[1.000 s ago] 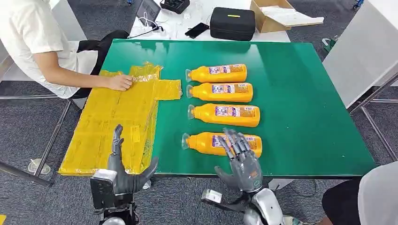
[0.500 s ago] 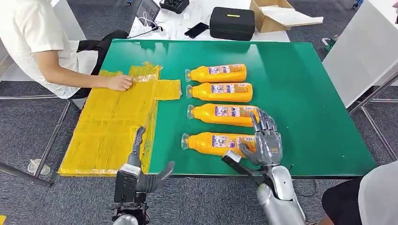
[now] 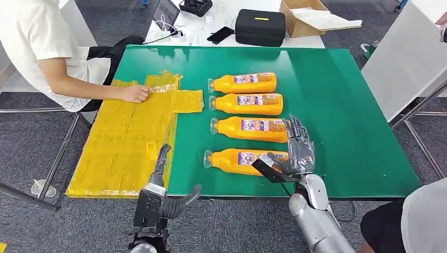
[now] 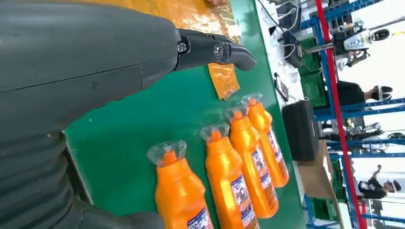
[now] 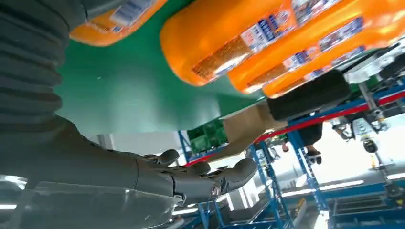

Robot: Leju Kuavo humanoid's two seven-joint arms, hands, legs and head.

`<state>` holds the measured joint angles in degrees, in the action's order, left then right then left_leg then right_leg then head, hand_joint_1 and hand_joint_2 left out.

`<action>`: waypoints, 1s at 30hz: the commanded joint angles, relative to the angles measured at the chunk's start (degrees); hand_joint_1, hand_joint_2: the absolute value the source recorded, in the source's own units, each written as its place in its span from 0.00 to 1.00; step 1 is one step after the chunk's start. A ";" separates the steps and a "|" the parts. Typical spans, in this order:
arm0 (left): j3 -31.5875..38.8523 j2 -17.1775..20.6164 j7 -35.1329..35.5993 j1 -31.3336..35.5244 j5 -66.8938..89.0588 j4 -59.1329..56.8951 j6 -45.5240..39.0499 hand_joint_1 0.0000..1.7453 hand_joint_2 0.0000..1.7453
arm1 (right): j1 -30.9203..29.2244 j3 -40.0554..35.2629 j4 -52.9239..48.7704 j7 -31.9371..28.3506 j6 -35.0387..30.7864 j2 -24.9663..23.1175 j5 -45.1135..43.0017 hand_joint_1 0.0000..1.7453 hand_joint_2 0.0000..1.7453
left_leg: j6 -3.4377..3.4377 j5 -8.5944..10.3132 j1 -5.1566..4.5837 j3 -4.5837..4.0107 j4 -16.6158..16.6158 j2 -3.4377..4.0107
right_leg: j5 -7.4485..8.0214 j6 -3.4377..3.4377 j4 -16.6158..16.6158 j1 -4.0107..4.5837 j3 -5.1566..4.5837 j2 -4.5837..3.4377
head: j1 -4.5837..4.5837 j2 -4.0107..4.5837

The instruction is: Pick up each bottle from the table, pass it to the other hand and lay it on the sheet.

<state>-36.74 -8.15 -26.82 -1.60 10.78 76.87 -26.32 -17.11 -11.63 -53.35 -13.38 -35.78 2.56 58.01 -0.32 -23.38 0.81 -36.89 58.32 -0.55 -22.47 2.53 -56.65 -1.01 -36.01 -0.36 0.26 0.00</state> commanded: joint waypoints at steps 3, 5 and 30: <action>-2.11 2.37 1.53 0.81 0.96 0.58 1.73 0.00 1.00 | 1.58 -3.92 4.19 -0.81 2.05 -0.48 -1.71 0.00 1.00 | -0.02 -0.09 0.05 0.39 -0.08 0.00 | -0.10 -0.15 0.12 0.09 0.43 0.10 | 0.00 0.00; -2.27 2.60 1.54 0.50 1.04 1.11 1.74 0.00 1.00 | 2.54 -4.31 2.76 -1.71 1.93 -0.77 -2.92 0.00 1.00 | -0.01 -0.04 0.04 0.24 -0.06 -0.02 | -0.05 -0.09 0.09 0.06 0.26 0.08 | 0.00 0.00; -0.85 2.87 1.06 -0.19 0.84 3.64 1.44 0.00 1.00 | 5.46 -8.58 -7.90 -4.14 3.03 -0.44 -6.41 0.00 1.00 | 0.00 -0.06 0.00 0.13 -0.05 0.02 | -0.06 -0.09 0.04 0.02 0.16 0.01 | 0.00 0.00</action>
<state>-37.64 -7.37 -25.73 -2.22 11.85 80.08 -24.92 -11.29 -18.25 -60.96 -17.64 -32.83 1.14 51.71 -0.32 -23.39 0.80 -36.91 58.32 -0.58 -22.48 2.54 -56.65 -1.02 -35.99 -0.35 0.26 0.00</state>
